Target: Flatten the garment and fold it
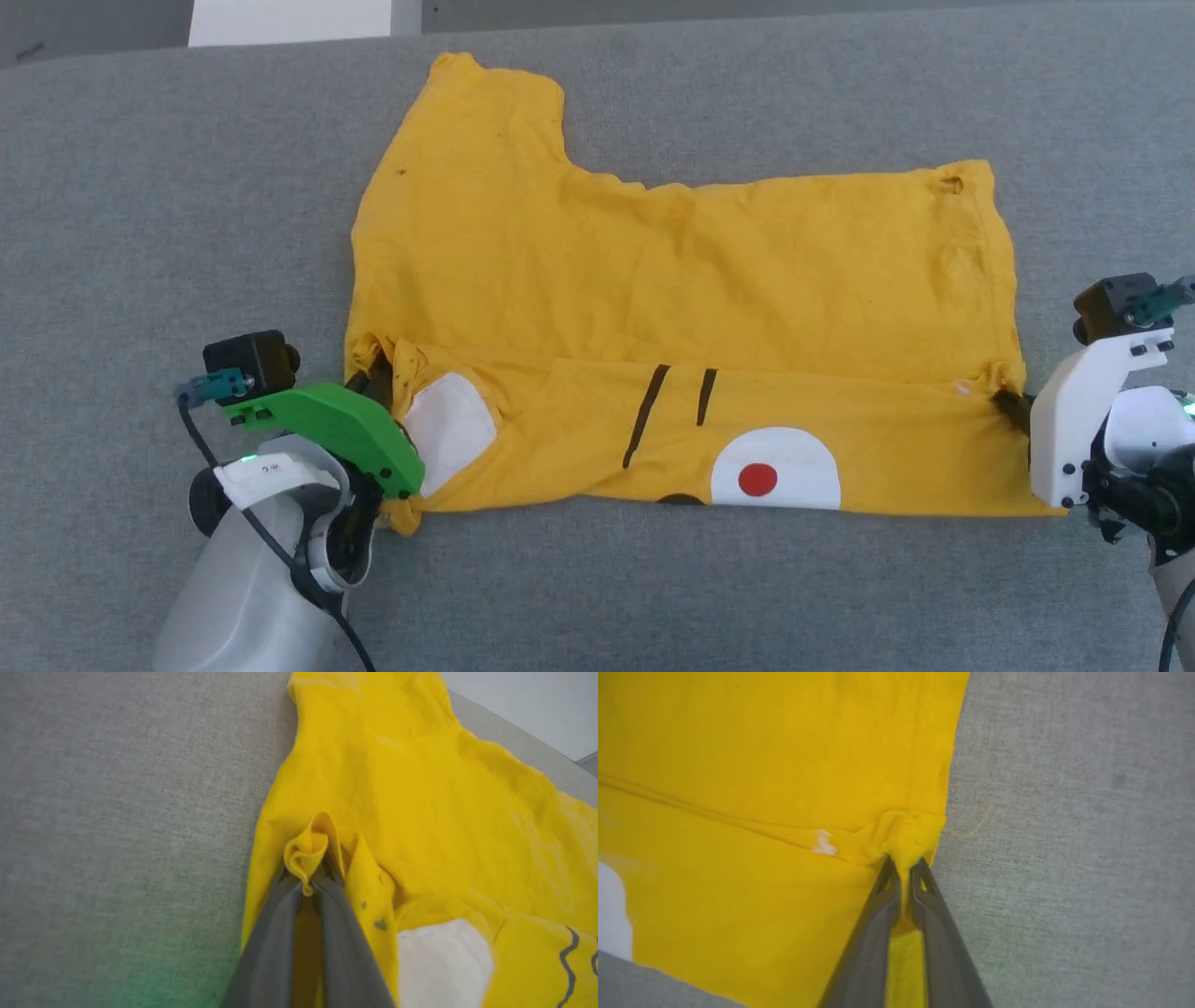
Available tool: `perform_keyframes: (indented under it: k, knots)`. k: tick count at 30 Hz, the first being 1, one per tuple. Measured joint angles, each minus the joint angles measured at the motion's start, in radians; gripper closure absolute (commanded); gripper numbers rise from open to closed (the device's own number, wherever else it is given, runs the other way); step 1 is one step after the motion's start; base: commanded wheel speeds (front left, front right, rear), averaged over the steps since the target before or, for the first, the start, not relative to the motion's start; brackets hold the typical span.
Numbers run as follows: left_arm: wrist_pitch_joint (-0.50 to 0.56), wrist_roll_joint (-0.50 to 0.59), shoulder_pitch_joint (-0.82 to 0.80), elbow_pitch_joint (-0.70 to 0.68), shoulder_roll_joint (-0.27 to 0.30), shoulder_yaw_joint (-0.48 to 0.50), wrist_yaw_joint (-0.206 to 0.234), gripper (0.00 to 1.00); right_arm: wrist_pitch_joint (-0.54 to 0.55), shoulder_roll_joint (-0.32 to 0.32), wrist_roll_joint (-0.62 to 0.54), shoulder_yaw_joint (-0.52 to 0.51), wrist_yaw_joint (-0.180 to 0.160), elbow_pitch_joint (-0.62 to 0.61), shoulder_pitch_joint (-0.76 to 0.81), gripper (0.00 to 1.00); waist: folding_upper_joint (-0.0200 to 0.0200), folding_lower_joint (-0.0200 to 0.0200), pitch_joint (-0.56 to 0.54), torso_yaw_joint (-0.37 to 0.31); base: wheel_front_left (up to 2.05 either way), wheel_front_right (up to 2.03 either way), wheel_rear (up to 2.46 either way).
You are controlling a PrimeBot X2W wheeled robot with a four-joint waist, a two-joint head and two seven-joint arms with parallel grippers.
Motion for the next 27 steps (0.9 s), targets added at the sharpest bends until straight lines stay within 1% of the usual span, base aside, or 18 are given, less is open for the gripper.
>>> perform_keyframes:
  k: [1, 5, 8, 10, 12, 14, 17, 21, 24, 27]
  knots:
    - [-0.009, 0.000, 0.000, 0.002, -0.001, 0.001, -0.001, 0.00, -0.009, 0.001, 0.008, -0.004, 0.000, 0.006, 0.000, 0.00, 0.0000, 0.0000, -0.007, 0.000, 0.00, 0.00, 0.00]
    - [-0.047, 0.004, -0.001, -0.013, 0.004, 0.020, 0.004, 0.00, -0.046, 0.011, 0.033, -0.029, 0.000, 0.012, 0.015, 0.00, 0.0000, 0.0000, -0.044, 0.003, 0.00, 0.00, 0.00]
    - [-0.059, 0.026, 0.012, -0.064, 0.025, 0.032, 0.056, 0.00, -0.075, 0.020, 0.046, -0.067, 0.000, -0.009, 0.055, 0.00, 0.0000, 0.0000, -0.082, 0.005, 0.00, 0.00, 0.00]
    - [-0.041, 0.042, 0.042, -0.111, 0.036, 0.033, 0.091, 0.00, -0.078, 0.024, 0.046, -0.091, 0.000, -0.036, 0.085, 0.00, 0.0000, 0.0000, -0.107, 0.007, 0.00, 0.00, 0.00]
    - [-0.002, 0.058, 0.092, -0.160, 0.048, 0.027, 0.138, 0.00, -0.077, 0.027, 0.045, -0.115, 0.000, -0.065, 0.115, 0.00, 0.0000, 0.0000, -0.131, 0.008, 0.00, 0.00, 0.00]
    - [0.073, 0.062, 0.163, -0.214, 0.063, 0.022, 0.197, 0.00, -0.072, 0.032, 0.042, -0.139, 0.000, -0.099, 0.144, 0.00, 0.0000, 0.0000, -0.155, 0.009, 0.00, 0.00, 0.00]
    - [0.189, 0.058, 0.251, -0.311, 0.084, 0.004, 0.258, 0.00, -0.051, 0.045, 0.032, -0.167, 0.000, -0.148, 0.179, 0.00, 0.0000, 0.0000, -0.182, 0.010, 0.00, 0.00, 0.00]
    - [0.323, 0.048, 0.313, -0.424, 0.102, -0.045, 0.299, 0.00, -0.029, 0.066, 0.015, -0.207, 0.000, -0.193, 0.207, 0.00, 0.0000, 0.0000, -0.193, 0.012, 0.00, 0.00, 0.00]
    - [0.366, 0.051, 0.314, -0.440, 0.110, -0.069, 0.308, 0.00, -0.016, 0.083, 0.008, -0.229, 0.000, -0.216, 0.215, 0.00, 0.0000, 0.0000, -0.182, 0.013, 0.00, 0.00, 0.00]
    - [0.387, 0.058, 0.298, -0.419, 0.113, -0.092, 0.308, 0.00, -0.010, 0.096, 0.005, -0.237, 0.000, -0.235, 0.217, 0.00, 0.0000, 0.0000, -0.168, 0.011, 0.00, 0.00, 0.00]
